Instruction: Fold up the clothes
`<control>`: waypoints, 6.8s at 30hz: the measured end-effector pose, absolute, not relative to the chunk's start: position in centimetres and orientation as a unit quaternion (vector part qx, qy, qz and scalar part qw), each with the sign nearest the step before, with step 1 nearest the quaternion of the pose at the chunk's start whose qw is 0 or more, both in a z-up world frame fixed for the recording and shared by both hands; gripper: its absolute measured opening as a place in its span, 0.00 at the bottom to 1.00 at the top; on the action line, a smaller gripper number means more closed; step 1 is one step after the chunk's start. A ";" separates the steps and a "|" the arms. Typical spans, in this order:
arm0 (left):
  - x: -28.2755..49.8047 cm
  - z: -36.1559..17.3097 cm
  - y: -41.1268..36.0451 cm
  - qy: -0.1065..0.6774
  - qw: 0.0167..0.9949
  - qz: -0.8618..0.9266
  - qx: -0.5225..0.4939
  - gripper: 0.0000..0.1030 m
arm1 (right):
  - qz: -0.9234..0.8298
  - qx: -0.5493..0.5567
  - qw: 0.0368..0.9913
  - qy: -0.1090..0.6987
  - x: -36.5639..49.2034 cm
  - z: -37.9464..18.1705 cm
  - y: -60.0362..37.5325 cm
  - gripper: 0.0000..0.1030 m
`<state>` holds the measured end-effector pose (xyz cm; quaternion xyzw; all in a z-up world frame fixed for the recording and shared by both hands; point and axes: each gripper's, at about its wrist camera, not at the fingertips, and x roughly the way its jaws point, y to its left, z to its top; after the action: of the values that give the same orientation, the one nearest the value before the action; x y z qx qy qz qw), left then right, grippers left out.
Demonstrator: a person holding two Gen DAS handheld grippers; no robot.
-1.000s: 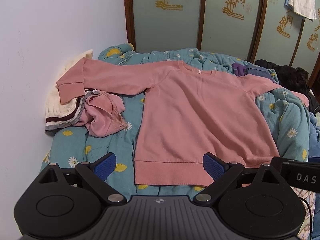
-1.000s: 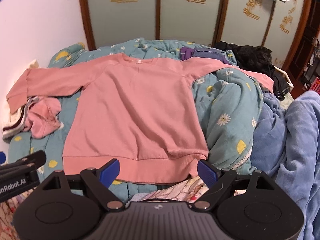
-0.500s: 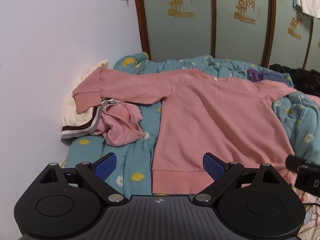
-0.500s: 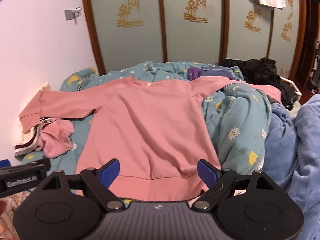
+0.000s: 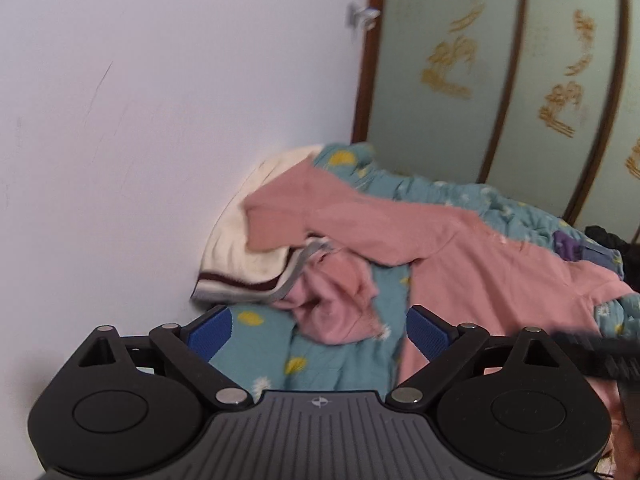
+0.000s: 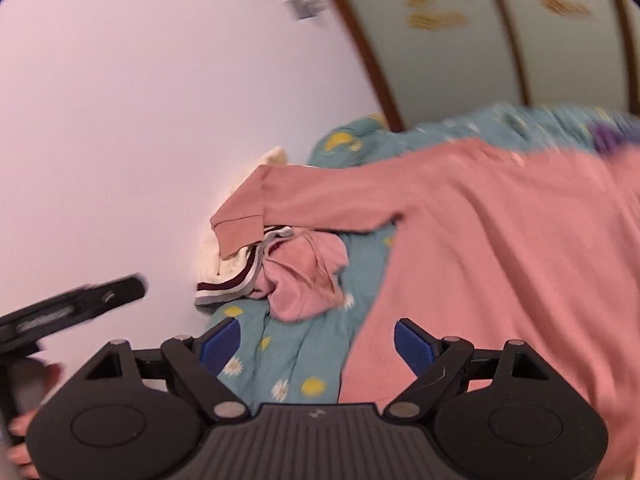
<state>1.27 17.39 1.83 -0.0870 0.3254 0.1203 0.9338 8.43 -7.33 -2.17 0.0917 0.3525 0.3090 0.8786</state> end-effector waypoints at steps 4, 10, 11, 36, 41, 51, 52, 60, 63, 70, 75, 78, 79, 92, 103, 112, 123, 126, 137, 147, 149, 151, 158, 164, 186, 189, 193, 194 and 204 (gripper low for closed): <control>2.2 1.2 19.5 0.336 0.926 0.146 -0.091 0.92 | 0.351 0.117 0.845 0.387 15.7 -3.1 -0.8 0.31; 3.8 0.0 22.6 0.350 0.918 0.157 -0.102 0.92 | 0.362 0.154 0.809 0.436 25.7 -6.8 7.6 0.31; 4.0 -0.2 23.0 0.351 0.917 0.160 -0.102 0.92 | 0.360 0.156 0.806 0.442 27.2 -7.5 8.9 0.32; 6.9 -2.1 24.8 0.371 0.908 0.169 -0.097 0.92 | 0.382 0.098 0.799 0.454 29.7 -8.9 9.4 0.03; 7.5 -1.3 23.1 0.362 0.915 0.151 -0.098 0.92 | 0.297 -0.012 0.856 0.423 30.0 -1.2 -0.6 0.03; 11.8 -1.0 13.9 0.362 0.925 0.101 -0.052 0.92 | 0.044 -0.097 0.894 0.435 36.7 1.9 -21.8 0.03; 12.4 -1.2 12.9 0.365 0.925 0.098 -0.045 0.92 | 0.033 -0.098 0.889 0.445 37.4 1.2 -23.6 0.03; 16.2 -3.4 8.7 0.390 0.917 0.087 -0.015 0.92 | -0.025 -0.077 0.870 0.485 43.2 -6.2 -30.4 0.05; 17.1 -4.1 7.9 0.399 0.913 0.081 -0.007 0.92 | -0.035 -0.064 0.864 0.499 44.1 -8.8 -31.9 0.26; 17.6 -5.3 6.6 0.408 0.910 0.067 0.015 0.92 | -0.079 -0.020 0.869 0.488 41.2 -7.9 -39.6 0.42; 16.9 -5.0 6.4 0.405 0.912 0.064 0.017 0.92 | -0.125 0.065 0.866 0.479 36.4 -5.7 -47.3 0.42; 16.8 -4.7 5.7 0.404 0.912 0.064 0.015 0.92 | -0.157 0.141 0.860 0.464 32.3 -5.2 -53.3 0.42; 16.8 -4.6 5.3 0.404 0.913 0.063 0.015 0.92 | -0.175 0.163 0.857 0.456 30.7 -5.3 -55.4 0.41; 21.7 -4.9 -8.6 0.389 0.920 0.007 0.054 0.92 | -0.294 0.411 0.781 0.367 23.3 -14.5 -71.3 0.31; 27.7 -7.1 -19.1 0.382 0.918 -0.026 0.102 0.92 | -0.317 0.467 0.781 0.266 24.1 -19.6 -75.1 0.09; 27.5 -7.0 -14.2 0.403 0.910 0.009 0.094 0.92 | -0.269 0.307 0.884 0.230 24.7 -9.8 -69.1 0.06; 27.7 -4.6 -0.1 0.381 0.919 0.092 0.043 0.92 | -0.086 0.198 0.944 0.248 31.7 2.4 -46.3 0.06; 27.9 -5.2 4.0 0.386 0.917 0.105 0.018 0.92 | -0.040 0.184 0.946 0.264 34.7 2.0 -36.7 0.06; 29.0 -6.1 8.6 0.386 0.918 0.094 -0.009 0.92 | 0.130 0.141 0.885 0.424 42.1 -11.1 -9.5 0.11; 30.2 -7.3 8.8 0.418 0.903 0.097 -0.023 0.92 | 0.088 0.100 0.915 0.380 40.4 -7.1 -17.2 0.34; 30.4 -7.1 9.0 0.425 0.898 0.100 -0.043 0.92 | 0.082 0.098 0.913 0.389 40.2 -7.1 -19.5 0.36; 30.4 -6.9 9.2 0.424 0.899 0.100 -0.052 0.92 | 0.100 0.136 0.883 0.437 41.2 -9.1 -20.0 0.36; 30.2 -7.5 10.6 0.420 0.897 0.129 -0.043 0.92 | 0.060 0.232 0.832 0.500 45.0 -15.9 -15.6 0.32; 31.0 -8.1 11.7 0.424 0.895 0.126 -0.062 0.92 | 0.094 0.174 0.887 0.416 44.8 -14.7 -11.2 0.05; 31.6 -9.1 8.7 0.439 0.891 0.104 -0.038 0.92 | -0.001 0.029 0.863 0.505 37.0 -9.0 -29.3 0.35; 31.6 -9.3 7.6 0.446 0.889 0.098 -0.028 0.92 | -0.044 0.064 0.862 0.500 34.9 -11.0 -34.5 0.34; 31.3 -9.6 6.8 0.448 0.888 0.105 -0.010 0.92 | -0.007 -0.015 0.875 0.484 32.4 -12.9 -35.4 0.34; 31.3 -9.7 6.6 0.449 0.887 0.107 -0.005 0.92 | -0.001 -0.038 0.874 0.484 32.2 -13.2 -35.3 0.34; 31.8 -10.9 5.0 0.460 0.880 0.111 0.033 0.92 | -0.021 -0.202 0.879 0.432 33.6 -15.0 -32.4 0.03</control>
<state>31.85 5.02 -10.88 0.0330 0.4604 0.1115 0.8801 33.56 -32.43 -14.99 -0.2019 0.4325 -0.0209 0.8785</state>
